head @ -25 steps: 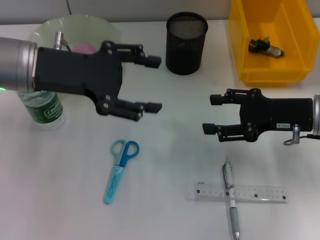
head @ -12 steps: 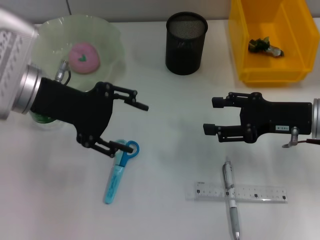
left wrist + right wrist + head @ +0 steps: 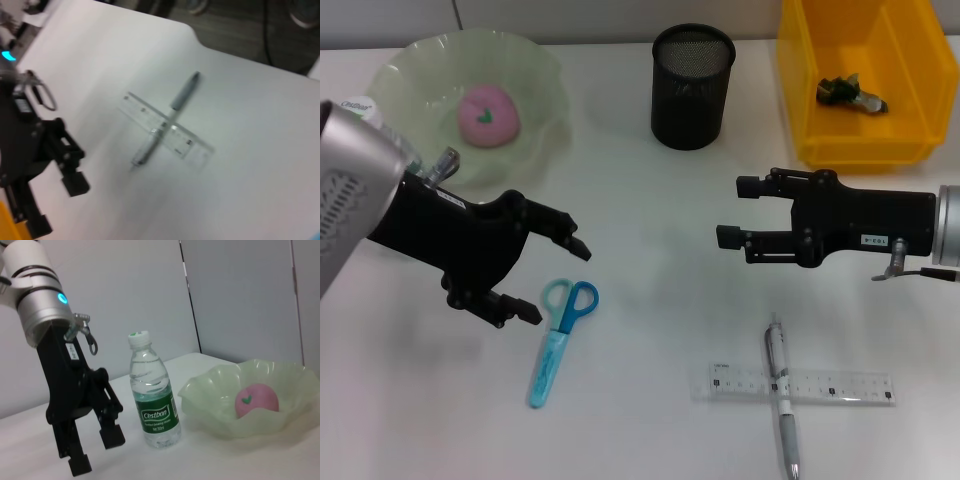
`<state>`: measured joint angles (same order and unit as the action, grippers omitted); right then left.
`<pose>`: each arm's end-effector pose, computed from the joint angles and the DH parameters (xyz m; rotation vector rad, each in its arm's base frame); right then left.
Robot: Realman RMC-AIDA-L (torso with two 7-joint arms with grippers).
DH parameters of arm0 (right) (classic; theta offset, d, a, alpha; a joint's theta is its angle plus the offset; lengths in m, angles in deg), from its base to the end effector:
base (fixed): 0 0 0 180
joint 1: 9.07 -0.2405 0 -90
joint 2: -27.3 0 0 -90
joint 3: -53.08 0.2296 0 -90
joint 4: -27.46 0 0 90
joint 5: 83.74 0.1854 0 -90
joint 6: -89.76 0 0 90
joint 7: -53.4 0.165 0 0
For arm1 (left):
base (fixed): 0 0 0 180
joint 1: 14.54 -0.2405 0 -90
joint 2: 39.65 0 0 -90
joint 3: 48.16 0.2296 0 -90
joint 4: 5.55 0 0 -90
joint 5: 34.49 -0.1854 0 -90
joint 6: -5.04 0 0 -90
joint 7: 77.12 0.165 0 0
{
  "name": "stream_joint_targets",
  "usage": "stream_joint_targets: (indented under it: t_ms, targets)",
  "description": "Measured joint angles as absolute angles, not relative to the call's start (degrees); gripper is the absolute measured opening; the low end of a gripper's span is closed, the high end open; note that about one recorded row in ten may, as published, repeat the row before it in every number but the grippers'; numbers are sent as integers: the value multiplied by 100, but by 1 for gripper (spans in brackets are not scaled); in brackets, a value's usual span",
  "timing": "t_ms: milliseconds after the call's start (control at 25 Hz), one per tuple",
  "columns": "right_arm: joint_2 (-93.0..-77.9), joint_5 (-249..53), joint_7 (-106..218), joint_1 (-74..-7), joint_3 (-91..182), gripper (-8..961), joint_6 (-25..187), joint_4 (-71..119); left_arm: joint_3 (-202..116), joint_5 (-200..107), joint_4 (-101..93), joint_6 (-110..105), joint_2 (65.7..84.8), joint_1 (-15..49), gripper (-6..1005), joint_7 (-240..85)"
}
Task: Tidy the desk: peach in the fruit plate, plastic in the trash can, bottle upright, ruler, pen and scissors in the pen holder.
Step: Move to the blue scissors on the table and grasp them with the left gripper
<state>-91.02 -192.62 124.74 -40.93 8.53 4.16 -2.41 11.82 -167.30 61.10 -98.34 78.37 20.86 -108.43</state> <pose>0.2130 0.3063 -0.0257 -2.7486 0.5314 0.7374 -0.1776 0.2961 0.0088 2.7094 -1.4916 -0.0911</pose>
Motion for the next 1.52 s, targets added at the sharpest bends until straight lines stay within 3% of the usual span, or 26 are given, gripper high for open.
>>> stream_joint_targets:
  t_ms: [1520]
  targets:
    - [-9109, -19254, 12468, -3926, 975, 791, 548, -101, 3606, -17902, 6809, -8841, 7912, 2209, 794, -9774]
